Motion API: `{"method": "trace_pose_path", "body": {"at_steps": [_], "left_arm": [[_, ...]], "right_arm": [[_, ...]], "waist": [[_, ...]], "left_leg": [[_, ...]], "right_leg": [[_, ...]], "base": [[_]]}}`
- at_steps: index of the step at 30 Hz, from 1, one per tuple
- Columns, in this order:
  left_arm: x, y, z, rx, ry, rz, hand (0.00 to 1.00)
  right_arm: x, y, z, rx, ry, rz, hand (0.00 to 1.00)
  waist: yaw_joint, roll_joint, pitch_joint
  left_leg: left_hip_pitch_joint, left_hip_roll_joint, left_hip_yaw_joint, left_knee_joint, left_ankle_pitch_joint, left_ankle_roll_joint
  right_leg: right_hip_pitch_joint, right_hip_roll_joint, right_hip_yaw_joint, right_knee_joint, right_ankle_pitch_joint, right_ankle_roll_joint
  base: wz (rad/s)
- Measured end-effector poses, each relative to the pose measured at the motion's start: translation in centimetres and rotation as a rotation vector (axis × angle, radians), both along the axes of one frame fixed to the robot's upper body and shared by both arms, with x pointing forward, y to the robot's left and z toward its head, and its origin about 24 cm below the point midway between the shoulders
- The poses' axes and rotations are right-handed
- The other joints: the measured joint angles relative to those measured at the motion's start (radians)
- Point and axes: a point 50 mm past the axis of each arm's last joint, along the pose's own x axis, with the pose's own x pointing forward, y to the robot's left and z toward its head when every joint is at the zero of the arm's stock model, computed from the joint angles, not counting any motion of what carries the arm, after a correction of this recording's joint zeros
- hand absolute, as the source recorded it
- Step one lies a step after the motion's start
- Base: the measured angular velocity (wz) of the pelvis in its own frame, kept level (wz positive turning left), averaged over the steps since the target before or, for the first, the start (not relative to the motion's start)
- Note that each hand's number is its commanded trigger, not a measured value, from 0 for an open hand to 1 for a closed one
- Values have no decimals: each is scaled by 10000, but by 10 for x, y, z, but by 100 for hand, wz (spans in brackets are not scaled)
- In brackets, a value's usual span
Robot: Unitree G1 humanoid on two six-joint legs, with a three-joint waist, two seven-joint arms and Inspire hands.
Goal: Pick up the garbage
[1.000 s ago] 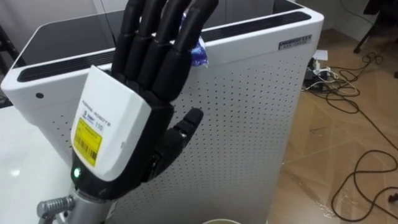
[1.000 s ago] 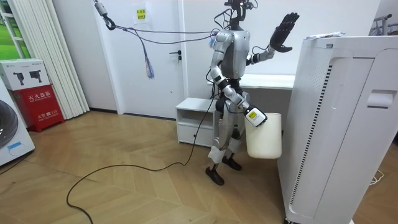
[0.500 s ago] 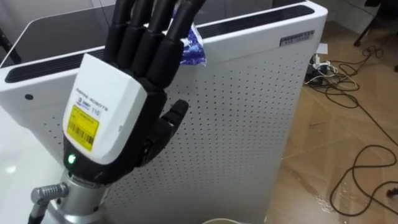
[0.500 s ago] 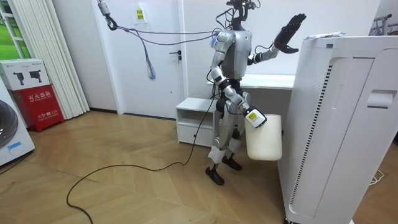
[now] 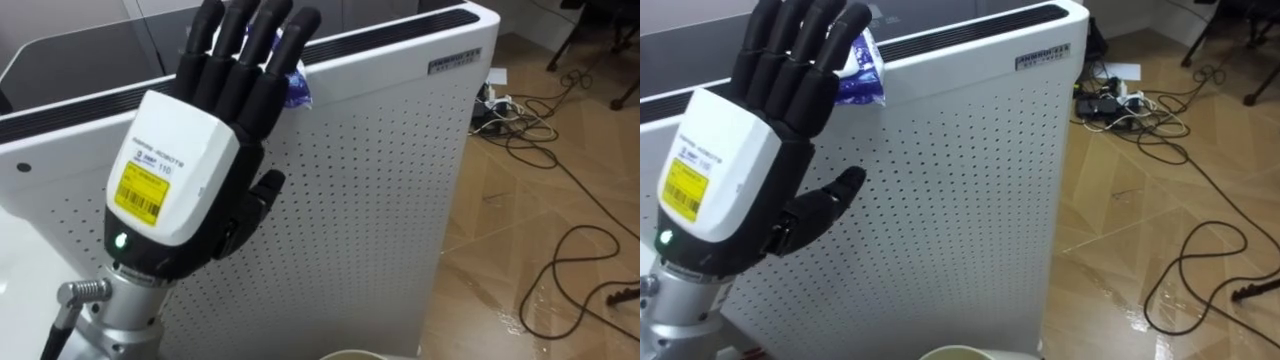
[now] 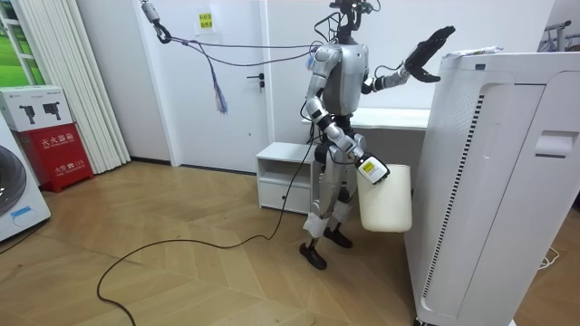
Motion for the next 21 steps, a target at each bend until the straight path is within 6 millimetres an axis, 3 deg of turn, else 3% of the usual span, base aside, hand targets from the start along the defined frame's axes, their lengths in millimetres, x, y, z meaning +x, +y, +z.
{"method": "trace_pose_path", "body": {"at_steps": [12, 21], "left_arm": [[23, 11, -6, 251, 1142, 1322, 0], [27, 14, -14, 504, 1879, 1553, 0]], "right_arm": [[0, -1, -2, -164, 378, -57, 100], [-1, -11, 0, -613, 563, 156, 100]], "waist": [[-89, 112, -34], [20, 247, -72]], "left_leg": [[-53, 48, 203, 12, -1, -1], [-22, 86, 279, 8, 6, -12]], "right_leg": [[-111, 24, 57, 25, 22, -32], [-108, 39, 48, 53, 32, -48]], "base": [[-4], [-1]]}}
